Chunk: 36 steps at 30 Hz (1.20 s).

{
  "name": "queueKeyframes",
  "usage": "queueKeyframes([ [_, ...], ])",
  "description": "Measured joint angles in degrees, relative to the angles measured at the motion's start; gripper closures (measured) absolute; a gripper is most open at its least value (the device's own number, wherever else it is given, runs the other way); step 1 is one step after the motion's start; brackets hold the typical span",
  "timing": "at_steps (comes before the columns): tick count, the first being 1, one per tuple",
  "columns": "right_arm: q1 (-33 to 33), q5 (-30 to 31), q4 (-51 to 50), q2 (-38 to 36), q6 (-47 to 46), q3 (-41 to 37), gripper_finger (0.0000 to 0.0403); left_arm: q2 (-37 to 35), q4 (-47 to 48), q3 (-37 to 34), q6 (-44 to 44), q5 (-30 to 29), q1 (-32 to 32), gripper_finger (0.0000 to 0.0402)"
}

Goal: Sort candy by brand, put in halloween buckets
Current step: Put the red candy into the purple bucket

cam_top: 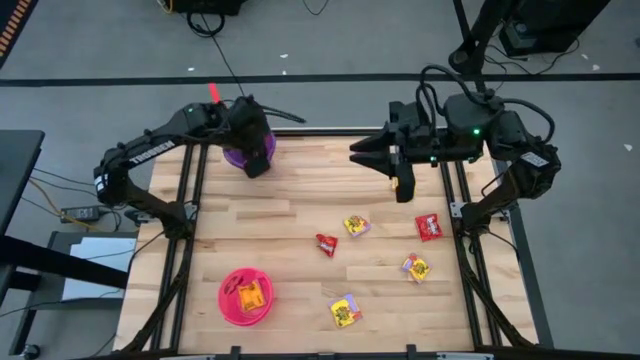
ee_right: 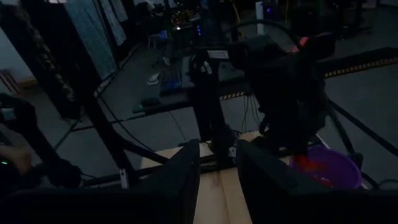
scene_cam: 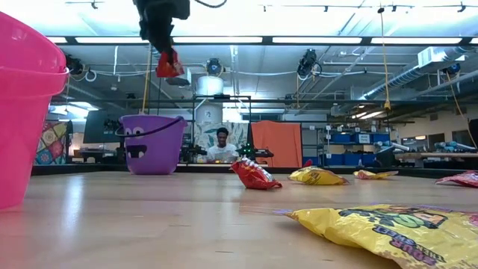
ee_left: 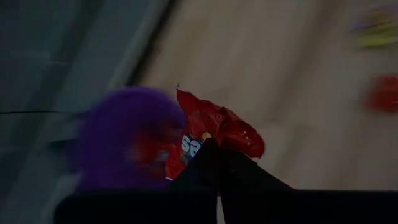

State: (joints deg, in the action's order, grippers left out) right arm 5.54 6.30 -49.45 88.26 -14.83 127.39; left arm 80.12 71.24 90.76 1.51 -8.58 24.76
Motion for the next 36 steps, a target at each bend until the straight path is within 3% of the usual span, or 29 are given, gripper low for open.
queueKeyframes([
  [4,0.6,0.3,0.1,-1.2,0.0,0.0,0.0285,0.0,-0.4,0.0,-0.7,14.3,2.4,0.0399],
  [11,1.7,3.1,0.1,-2.5,0.9,0.0,0.0285,0.0,4.4,0.0,-0.4,19.1,10.2,0.0400],
  [20,1.7,3.1,0.1,-2.7,1.5,0.0,0.0285,0.0,2.8,0.0,-1.6,34.2,21.8,0.0400],
  [24,1.9,3.1,0.1,-2.7,1.9,0.0,0.0285,0.0,-0.6,0.0,-3.6,32.9,24.8,0.0400],
  [31,1.9,3.1,0.0,-2.7,2.5,0.0,0.0285,0.8,-1.9,0.0,-3.9,22.1,28.1,0.0400],
  [36,1.9,3.0,0.0,-2.7,2.7,0.0,0.0285,0.9,-1.0,0.0,-3.8,21.1,28.9,0.0387],
])
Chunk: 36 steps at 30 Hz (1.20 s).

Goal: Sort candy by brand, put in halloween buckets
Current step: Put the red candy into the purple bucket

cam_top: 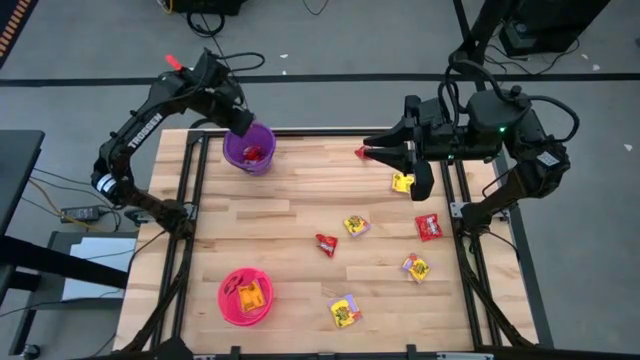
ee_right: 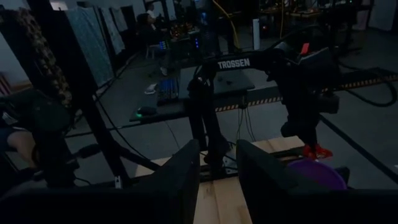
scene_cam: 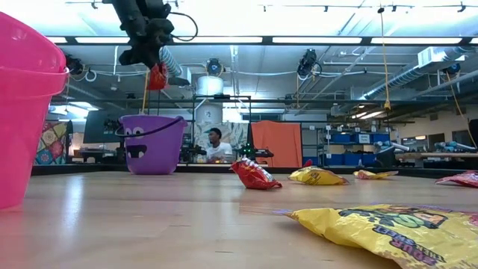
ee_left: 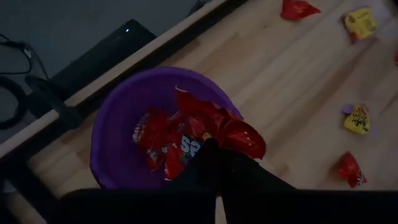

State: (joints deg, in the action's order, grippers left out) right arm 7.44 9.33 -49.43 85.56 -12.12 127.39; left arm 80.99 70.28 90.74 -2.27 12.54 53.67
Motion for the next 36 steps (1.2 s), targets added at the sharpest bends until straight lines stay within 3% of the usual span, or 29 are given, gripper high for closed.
queueKeyframes([
  [15,0.0,0.0,0.0,0.0,0.3,0.0,0.0285,0.0,0.3,0.0,1.4,-0.1,-0.1,0.0297],
  [36,0.0,0.0,0.5,0.0,0.1,0.0,0.0285,0.0,1.0,0.0,3.2,-1.9,0.0,0.0230],
])
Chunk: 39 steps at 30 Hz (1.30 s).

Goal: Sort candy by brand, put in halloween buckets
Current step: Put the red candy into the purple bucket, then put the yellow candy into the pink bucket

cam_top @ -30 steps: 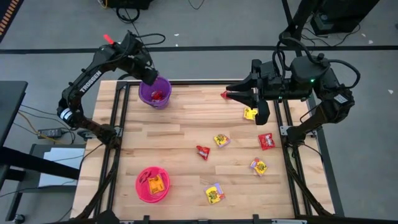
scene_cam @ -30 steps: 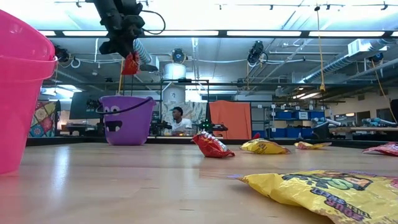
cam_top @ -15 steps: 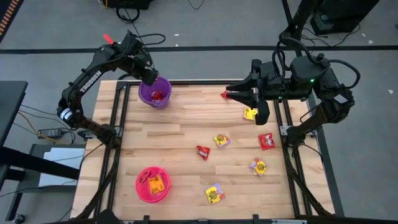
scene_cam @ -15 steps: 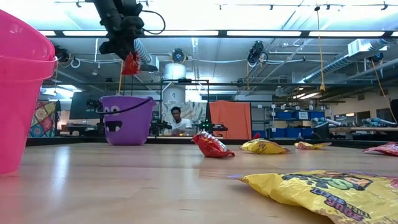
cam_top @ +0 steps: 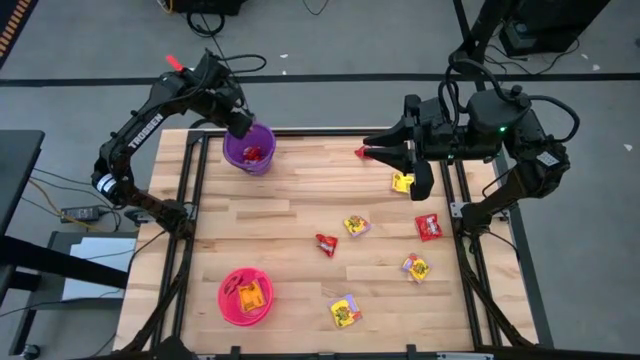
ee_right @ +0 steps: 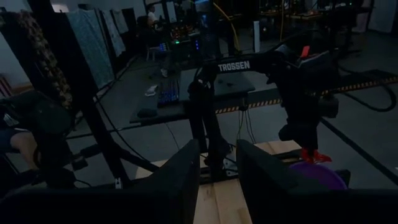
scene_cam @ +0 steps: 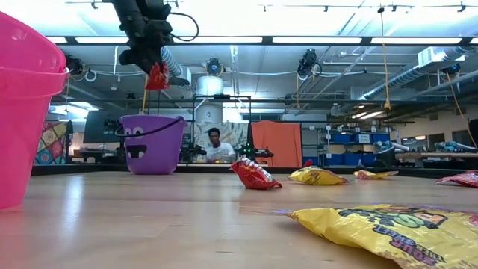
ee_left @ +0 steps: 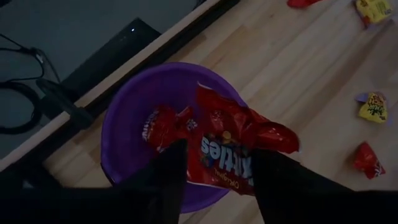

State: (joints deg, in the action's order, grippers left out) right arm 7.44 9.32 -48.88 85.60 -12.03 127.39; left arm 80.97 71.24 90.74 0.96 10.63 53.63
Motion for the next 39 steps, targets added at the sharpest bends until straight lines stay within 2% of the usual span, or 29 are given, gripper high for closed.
queueKeyframes([
  [6,0.0,0.0,0.0,0.0,0.0,0.0,0.0285,0.0,0.7,0.0,0.3,-0.1,0.0,0.0195],
  [14,0.2,-0.1,0.0,0.0,0.0,0.0,0.0285,0.0,0.3,0.0,0.5,-1.4,0.0,0.0125],
  [16,0.5,-0.2,0.0,0.0,0.0,0.0,0.0285,0.0,0.3,0.0,0.9,-7.5,0.0,0.0119],
  [18,0.7,-0.2,0.0,0.0,0.0,0.0,0.0285,0.0,0.9,0.0,1.7,-16.4,0.0,0.0122],
  [19,0.7,-0.2,0.0,0.0,0.0,0.0,0.0285,0.0,2.1,0.0,1.4,-18.4,0.0,0.0127],
  [24,0.7,-0.1,0.1,0.0,-0.4,0.0,0.0285,0.1,4.6,-0.6,1.5,-14.5,-1.9,0.0166],
  [27,0.5,0.0,0.4,0.0,-0.4,0.0,0.0285,0.1,2.6,-0.6,-0.6,-6.6,-2.6,0.0183],
  [29,0.3,0.0,0.4,0.0,-0.4,0.0,0.0285,0.1,0.6,-0.5,-1.9,-3.9,-3.5,0.0188],
  [32,0.0,0.0,0.5,0.0,-1.1,0.0,0.0285,0.1,-0.3,-0.5,-2.6,-3.9,-4.8,0.0190],
  [36,-0.1,0.1,0.5,0.0,-1.4,0.0,0.0285,0.1,-1.0,-0.5,-2.6,-7.3,-4.9,0.0191],
  [39,-0.1,0.9,0.1,0.0,-1.5,0.0,0.0285,-0.1,-0.3,-0.5,-2.9,-4.4,-5.1,0.0191],
])
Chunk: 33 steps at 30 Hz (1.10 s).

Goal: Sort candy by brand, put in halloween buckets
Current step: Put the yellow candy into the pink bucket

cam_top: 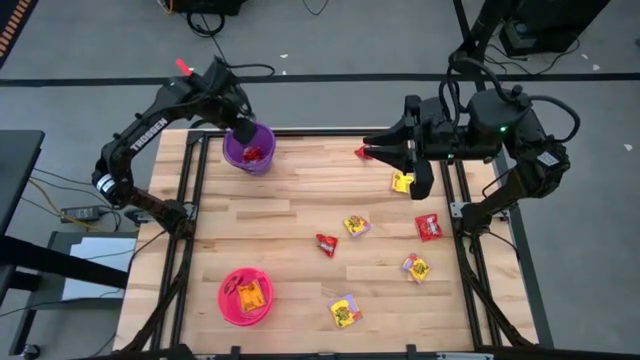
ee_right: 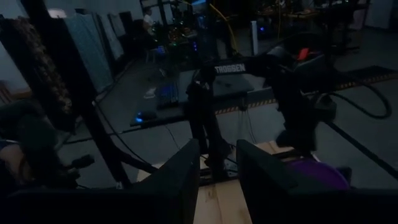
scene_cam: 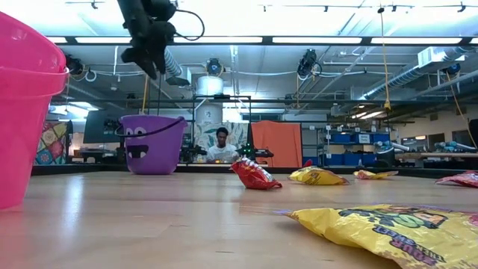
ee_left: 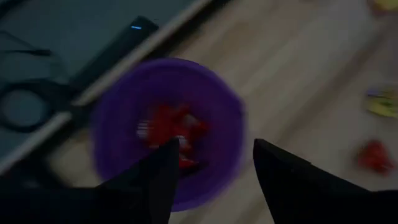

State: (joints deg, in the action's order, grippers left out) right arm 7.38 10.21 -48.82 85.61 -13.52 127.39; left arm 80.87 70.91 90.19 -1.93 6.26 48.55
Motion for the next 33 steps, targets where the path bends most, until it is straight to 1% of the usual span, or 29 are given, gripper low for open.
queueKeyframes([
  [3,0.0,3.5,-3.9,0.2,0.0,0.0,0.0285,-0.2,0.5,0.0,-1.5,8.3,-1.5,0.0191],
  [5,-0.1,6.6,-7.7,0.9,-0.5,-0.3,0.0285,-0.3,0.4,0.0,-2.4,12.2,-4.2,0.0191],
  [7,-0.5,8.6,-10.9,1.5,-1.6,-1.8,0.0285,-0.3,-0.4,-0.2,-3.1,13.1,-8.5,0.0191],
  [10,-1.3,8.4,-11.8,2.3,-3.5,-7.0,0.0285,-0.3,-5.4,-1.4,-5.6,12.9,-15.9,0.0191],
  [15,-4.0,7.5,-11.5,2.6,-9.2,-20.4,0.0285,-0.3,-20.0,-4.3,-10.1,13.0,-26.8,0.0191],
  [19,-6.5,3.4,-10.9,2.6,-14.1,-31.4,0.0285,-0.2,-29.4,-6.1,-13.6,12.4,-32.1,0.0191],
  [22,-7.4,-0.2,-7.5,2.5,-16.2,-40.1,0.0285,-0.3,-32.3,-6.1,-15.8,10.9,-35.0,0.0191],
  [28,-7.9,-7.2,3.8,2.6,-21.1,-57.2,0.0285,-0.9,-39.2,-6.1,-18.0,10.4,-40.5,0.0191],
  [31,-7.8,-10.6,9.5,2.6,-23.2,-63.3,0.0285,-1.0,-42.3,-6.1,-18.9,10.4,-43.3,0.0191],
  [33,-7.9,-12.2,11.4,2.6,-24.0,-66.2,0.0285,-1.1,-44.6,-6.1,-19.3,10.8,-44.6,0.0191],
])
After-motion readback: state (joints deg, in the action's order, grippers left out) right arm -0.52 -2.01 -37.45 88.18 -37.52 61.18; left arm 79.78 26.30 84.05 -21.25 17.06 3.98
